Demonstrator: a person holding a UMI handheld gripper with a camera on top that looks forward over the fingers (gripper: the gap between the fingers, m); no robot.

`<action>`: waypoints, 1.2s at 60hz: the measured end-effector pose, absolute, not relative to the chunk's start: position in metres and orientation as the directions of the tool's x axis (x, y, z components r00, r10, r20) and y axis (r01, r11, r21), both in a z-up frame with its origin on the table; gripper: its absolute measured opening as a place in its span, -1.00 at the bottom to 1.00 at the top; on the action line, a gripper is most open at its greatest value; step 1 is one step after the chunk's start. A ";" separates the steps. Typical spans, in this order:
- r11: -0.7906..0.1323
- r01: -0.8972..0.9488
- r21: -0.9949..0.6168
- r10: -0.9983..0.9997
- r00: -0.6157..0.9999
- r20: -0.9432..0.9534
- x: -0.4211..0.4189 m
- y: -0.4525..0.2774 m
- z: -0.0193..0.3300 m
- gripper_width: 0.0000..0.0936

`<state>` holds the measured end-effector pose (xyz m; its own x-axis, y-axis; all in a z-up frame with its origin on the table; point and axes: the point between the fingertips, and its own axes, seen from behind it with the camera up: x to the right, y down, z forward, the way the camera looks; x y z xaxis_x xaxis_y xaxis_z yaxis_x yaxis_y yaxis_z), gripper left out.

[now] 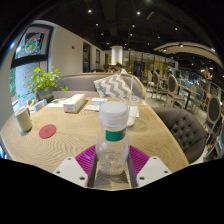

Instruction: Pour water

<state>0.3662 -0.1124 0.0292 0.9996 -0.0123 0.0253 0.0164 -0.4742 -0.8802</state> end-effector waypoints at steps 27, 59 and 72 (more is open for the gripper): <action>-0.490 0.098 -0.866 -0.056 0.988 0.143 0.356 -0.100 0.039 -0.16; -0.376 0.804 -0.461 -0.040 0.483 0.875 0.197 -0.024 0.229 -0.16; -0.302 0.953 0.014 0.095 0.016 0.995 0.098 0.006 0.221 -0.17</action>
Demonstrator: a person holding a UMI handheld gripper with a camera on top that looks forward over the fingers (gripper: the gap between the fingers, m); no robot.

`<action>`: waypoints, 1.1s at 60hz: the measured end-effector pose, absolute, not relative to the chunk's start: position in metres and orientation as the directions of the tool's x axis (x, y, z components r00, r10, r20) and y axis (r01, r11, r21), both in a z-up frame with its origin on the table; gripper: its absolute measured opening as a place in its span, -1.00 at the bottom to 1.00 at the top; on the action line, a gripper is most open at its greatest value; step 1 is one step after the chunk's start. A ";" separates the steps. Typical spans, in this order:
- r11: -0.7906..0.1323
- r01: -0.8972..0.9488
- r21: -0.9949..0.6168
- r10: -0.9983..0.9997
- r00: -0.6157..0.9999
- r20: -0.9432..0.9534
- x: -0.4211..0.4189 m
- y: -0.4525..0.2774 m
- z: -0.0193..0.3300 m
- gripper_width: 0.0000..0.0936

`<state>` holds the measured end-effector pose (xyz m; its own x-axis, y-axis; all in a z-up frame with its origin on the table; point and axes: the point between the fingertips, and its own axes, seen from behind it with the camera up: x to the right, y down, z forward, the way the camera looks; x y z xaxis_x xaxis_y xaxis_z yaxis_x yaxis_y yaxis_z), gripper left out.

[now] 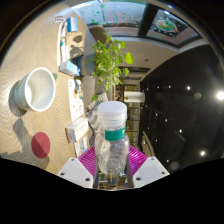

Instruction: Pour water

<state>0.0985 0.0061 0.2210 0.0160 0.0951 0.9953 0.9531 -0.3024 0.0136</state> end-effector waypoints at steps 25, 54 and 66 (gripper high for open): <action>-0.183 0.847 0.498 0.281 -0.441 0.853 0.054 0.013 0.157 -0.17; -0.288 0.787 -0.546 0.155 0.601 0.784 0.082 0.005 0.223 -0.16; -0.410 0.326 -0.852 0.149 0.945 0.289 0.104 0.004 0.162 -0.16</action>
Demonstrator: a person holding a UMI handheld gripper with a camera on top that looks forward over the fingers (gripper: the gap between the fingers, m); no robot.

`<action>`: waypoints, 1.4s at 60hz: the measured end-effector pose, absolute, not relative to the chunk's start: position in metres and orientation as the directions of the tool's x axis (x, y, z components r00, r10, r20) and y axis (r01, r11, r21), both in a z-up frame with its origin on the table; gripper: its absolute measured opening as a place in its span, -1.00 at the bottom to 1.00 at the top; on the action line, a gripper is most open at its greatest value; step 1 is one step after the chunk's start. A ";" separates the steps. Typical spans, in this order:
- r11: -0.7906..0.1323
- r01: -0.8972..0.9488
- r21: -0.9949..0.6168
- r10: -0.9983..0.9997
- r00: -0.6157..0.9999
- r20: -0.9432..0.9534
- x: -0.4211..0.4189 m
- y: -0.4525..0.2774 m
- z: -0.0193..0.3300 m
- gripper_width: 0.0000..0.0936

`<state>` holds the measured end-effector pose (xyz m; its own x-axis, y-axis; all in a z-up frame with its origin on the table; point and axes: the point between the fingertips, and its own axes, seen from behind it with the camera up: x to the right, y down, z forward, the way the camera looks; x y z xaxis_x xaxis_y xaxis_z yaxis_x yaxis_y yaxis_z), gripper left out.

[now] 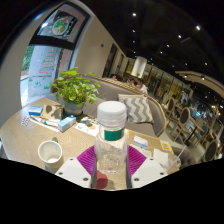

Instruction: Pour water

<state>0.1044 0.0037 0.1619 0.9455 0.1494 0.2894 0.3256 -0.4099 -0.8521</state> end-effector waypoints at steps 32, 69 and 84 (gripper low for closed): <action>-0.482 0.114 -0.869 0.218 0.976 0.007 0.086 -0.012 0.032 -0.06; -0.631 0.034 -0.775 0.005 0.999 0.040 0.086 -0.167 0.154 0.83; -0.621 0.033 -0.783 -0.015 0.998 0.054 0.053 -0.226 0.205 0.82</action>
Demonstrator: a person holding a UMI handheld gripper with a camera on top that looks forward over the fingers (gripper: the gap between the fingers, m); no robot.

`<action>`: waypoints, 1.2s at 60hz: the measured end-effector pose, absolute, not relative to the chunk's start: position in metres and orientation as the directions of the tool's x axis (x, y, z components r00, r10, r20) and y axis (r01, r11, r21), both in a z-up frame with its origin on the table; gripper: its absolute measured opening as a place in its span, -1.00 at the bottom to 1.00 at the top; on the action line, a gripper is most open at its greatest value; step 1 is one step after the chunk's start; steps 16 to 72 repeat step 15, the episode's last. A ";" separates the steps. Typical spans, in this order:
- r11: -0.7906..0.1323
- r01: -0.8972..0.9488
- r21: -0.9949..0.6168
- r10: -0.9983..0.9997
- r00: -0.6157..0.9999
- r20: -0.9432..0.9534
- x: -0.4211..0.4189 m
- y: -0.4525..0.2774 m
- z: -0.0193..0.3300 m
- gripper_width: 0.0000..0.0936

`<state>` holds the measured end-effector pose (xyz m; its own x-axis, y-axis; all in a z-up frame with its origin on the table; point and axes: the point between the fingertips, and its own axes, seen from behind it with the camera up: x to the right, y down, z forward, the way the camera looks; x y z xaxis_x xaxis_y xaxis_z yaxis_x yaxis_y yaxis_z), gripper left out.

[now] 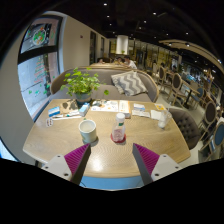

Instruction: Pour water

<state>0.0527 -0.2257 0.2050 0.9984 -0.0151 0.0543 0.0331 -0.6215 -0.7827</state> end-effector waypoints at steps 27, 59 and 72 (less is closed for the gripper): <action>-0.622 0.042 -0.782 -0.032 0.996 0.079 0.050 -0.238 0.213 0.83; -0.622 0.042 -0.782 -0.032 0.996 0.079 0.050 -0.238 0.213 0.83; -0.622 0.042 -0.782 -0.032 0.996 0.079 0.050 -0.238 0.213 0.83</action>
